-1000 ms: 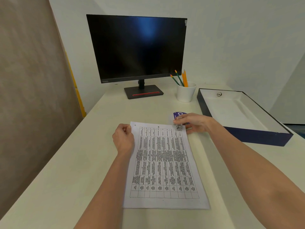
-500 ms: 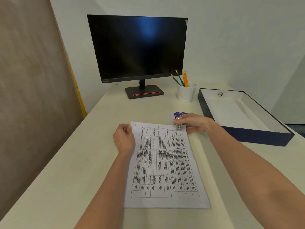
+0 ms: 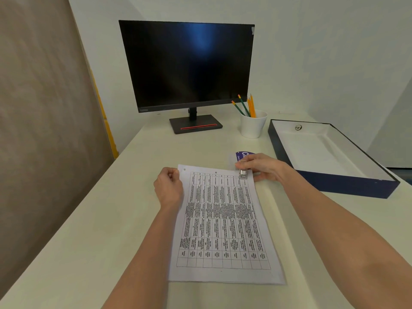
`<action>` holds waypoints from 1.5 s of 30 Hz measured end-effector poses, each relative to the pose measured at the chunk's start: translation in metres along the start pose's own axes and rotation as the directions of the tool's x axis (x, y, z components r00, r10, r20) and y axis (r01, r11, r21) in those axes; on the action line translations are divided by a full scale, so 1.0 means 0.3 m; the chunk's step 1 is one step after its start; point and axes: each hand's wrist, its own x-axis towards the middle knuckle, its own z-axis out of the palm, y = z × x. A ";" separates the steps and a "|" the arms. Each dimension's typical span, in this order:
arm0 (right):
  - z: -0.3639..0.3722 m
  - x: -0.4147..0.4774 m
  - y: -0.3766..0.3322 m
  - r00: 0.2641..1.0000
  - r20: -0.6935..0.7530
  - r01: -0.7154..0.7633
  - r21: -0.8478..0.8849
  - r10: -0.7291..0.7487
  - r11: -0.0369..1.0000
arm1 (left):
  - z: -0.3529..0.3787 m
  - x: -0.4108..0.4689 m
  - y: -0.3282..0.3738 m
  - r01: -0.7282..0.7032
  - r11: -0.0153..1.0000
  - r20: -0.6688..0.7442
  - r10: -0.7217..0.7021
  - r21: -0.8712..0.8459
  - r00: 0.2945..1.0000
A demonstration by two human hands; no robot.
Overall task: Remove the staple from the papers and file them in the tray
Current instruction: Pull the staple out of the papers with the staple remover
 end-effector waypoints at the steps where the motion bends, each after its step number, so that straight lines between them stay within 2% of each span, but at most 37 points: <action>1: -0.001 -0.002 -0.003 1.000 0.013 -0.011 0.004 0.011 1.000 | 0.000 0.000 0.000 -0.002 1.000 0.002 0.002 0.000 1.000; 8: -0.010 -0.006 -0.019 0.995 0.078 -0.066 -0.007 0.067 0.998 | -0.003 -0.001 0.001 -0.001 1.000 0.001 0.001 -0.008 1.000; 15: 0.010 -0.025 -0.022 0.998 0.001 -0.065 -0.029 0.065 0.997 | -0.001 0.002 -0.004 0.004 1.000 0.004 -0.003 -0.010 1.000; 20: -0.006 -0.042 -0.022 0.997 0.073 -0.028 -0.015 0.029 0.999 | -0.001 0.006 -0.007 -0.003 1.000 -0.004 0.003 -0.010 1.000; 25: 0.002 -0.040 -0.016 0.997 0.038 -0.069 -0.030 0.071 0.997 | -0.004 0.001 -0.005 -0.013 1.000 0.002 0.013 -0.009 1.000; 30: -0.006 -0.054 -0.030 0.995 0.092 -0.038 -0.048 0.042 0.998 | -0.003 0.005 -0.007 -0.009 1.000 -0.005 0.009 -0.010 1.000; 36: -0.002 -0.066 -0.029 0.996 0.060 -0.065 -0.083 0.070 0.994 | -0.004 0.001 -0.005 -0.009 1.000 0.006 0.009 -0.009 1.000; 45: -0.001 -0.074 -0.015 0.999 0.030 -0.030 0.008 0.030 1.000 | -0.003 0.004 -0.007 -0.007 1.000 0.002 0.007 -0.007 1.000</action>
